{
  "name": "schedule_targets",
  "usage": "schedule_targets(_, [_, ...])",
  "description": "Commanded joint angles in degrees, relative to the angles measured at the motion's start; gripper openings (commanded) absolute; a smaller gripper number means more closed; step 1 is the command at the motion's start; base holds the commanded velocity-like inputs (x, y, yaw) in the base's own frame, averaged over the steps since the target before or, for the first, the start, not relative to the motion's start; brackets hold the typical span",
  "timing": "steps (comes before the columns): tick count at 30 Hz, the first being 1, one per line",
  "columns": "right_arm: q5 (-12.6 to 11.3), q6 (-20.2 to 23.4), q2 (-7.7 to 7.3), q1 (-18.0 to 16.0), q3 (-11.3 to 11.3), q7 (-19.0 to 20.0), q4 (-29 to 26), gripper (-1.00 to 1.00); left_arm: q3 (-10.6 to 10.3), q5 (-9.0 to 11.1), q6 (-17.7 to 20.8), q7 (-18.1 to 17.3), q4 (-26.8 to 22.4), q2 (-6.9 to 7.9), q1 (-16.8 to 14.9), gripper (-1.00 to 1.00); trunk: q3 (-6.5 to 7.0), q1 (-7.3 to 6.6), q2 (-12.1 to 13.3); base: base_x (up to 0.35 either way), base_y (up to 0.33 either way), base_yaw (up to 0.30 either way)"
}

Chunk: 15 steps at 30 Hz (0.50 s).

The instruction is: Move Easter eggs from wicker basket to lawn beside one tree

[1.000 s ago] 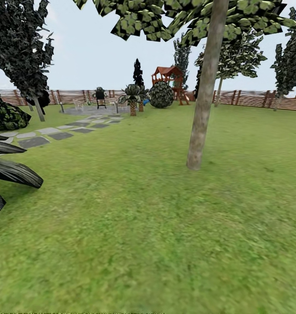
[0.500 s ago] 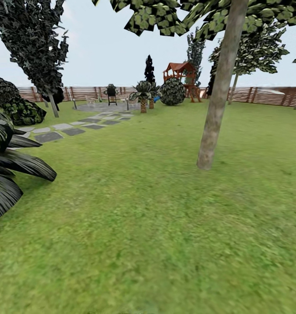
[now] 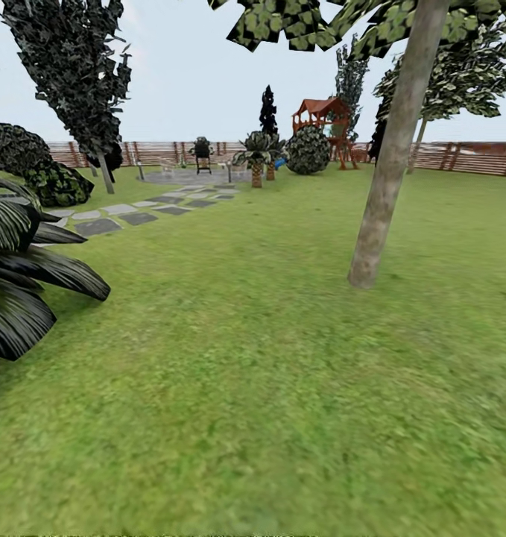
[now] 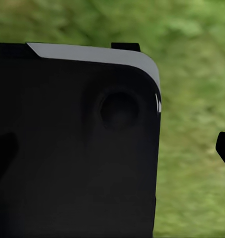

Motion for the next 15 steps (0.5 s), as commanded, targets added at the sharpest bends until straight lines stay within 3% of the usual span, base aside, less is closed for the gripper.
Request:
schedule_targets(1, [0.03,-0.19,-0.01,-0.02,0.07,-0.04,0.04,1.00,0.31,0.07,-0.15,-0.05,0.01,-0.01,-0.02,1.00,-0.14,0.00,-0.03,0.000,0.000,0.077])
schedule_targets(11, [0.03,-0.19,-0.01,-0.02,0.07,0.10,0.04,1.00,0.79,0.07,-0.15,-0.05,0.02,-0.01,-0.02,1.00,-0.31,0.00,-0.03,0.000,0.000,0.011])
schedule_targets(15, [0.03,-0.19,-0.01,-0.02,0.07,0.26,0.04,1.00,0.79,0.07,-0.15,-0.05,0.00,0.00,-0.02,1.00,-0.31,0.00,-0.03,0.000,0.000,-0.094])
